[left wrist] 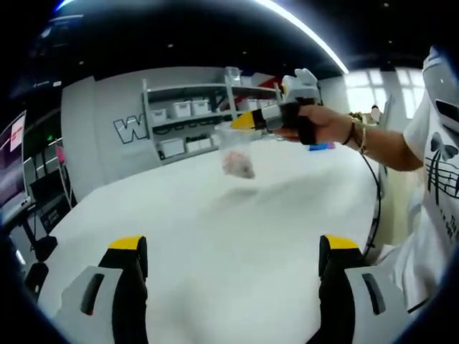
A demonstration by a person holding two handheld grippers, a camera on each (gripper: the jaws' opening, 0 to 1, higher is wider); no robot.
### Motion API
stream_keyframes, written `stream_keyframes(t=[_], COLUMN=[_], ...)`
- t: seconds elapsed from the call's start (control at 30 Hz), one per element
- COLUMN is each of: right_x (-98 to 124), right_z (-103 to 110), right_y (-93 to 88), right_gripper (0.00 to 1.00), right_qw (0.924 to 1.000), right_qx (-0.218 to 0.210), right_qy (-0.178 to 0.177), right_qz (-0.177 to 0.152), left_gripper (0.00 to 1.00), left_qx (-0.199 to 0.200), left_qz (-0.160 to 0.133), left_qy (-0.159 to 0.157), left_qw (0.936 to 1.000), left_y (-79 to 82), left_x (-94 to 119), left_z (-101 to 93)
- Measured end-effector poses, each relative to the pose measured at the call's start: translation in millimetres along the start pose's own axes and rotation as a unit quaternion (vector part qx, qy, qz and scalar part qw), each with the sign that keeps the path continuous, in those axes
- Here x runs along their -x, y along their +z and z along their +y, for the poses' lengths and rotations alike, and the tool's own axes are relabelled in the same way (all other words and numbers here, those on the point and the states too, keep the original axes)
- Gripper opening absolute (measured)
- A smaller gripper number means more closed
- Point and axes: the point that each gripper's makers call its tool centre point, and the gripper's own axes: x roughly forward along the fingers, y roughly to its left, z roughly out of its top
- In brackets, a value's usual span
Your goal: Open the resealable bag by pulling the two sides of the seal apart until the entire bag opening is separated and visibly accessible.
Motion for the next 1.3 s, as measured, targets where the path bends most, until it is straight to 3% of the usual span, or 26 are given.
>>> stream_keyframes(t=[1.3], right_x=[-57], right_z=[-59], right_y=[12.5], right_gripper=[0.0], right_qw=[0.9984], right_qx=[0.02], right_qy=[-0.044], right_qz=[0.028], left_gripper=[0.98], left_qx=[-0.002], left_qz=[-0.002], left_qy=[0.008], left_qw=[1.0], left_y=[4.3], left_x=[-1], left_z=[8.3])
